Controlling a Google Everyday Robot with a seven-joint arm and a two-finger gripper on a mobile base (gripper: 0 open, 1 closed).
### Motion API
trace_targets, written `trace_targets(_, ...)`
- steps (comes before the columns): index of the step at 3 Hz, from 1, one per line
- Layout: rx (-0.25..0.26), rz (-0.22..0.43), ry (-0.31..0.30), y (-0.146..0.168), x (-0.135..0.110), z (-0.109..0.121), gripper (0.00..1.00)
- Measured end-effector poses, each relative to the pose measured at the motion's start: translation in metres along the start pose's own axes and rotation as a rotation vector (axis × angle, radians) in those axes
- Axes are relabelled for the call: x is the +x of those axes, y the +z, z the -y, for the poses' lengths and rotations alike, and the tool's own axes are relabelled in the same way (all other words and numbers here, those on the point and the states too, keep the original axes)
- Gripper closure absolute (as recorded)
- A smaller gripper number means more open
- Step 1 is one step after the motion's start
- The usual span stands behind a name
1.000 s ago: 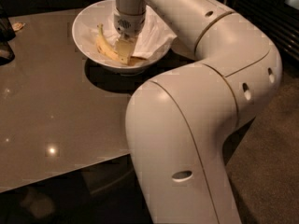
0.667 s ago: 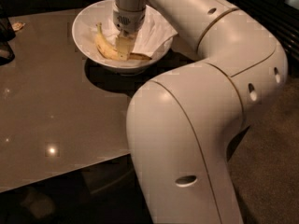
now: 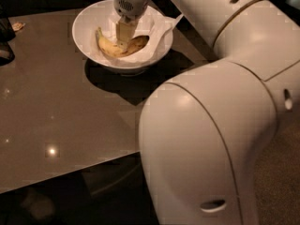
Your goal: Pick banana from white bowl
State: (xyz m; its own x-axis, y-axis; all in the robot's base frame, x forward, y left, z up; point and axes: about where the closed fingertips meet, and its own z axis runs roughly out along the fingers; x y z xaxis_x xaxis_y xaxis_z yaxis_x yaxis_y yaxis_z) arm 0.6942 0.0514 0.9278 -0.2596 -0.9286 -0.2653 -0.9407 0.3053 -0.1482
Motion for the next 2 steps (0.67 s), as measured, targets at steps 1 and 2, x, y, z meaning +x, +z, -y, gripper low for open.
trace_targets(1, 0.044, 0.062, -0.026, -0.0369, 0.0001, -0.0061, 1.0)
trace_targets(2, 0.046, 0.063, -0.027, -0.0378, -0.0001, -0.0062, 1.0)
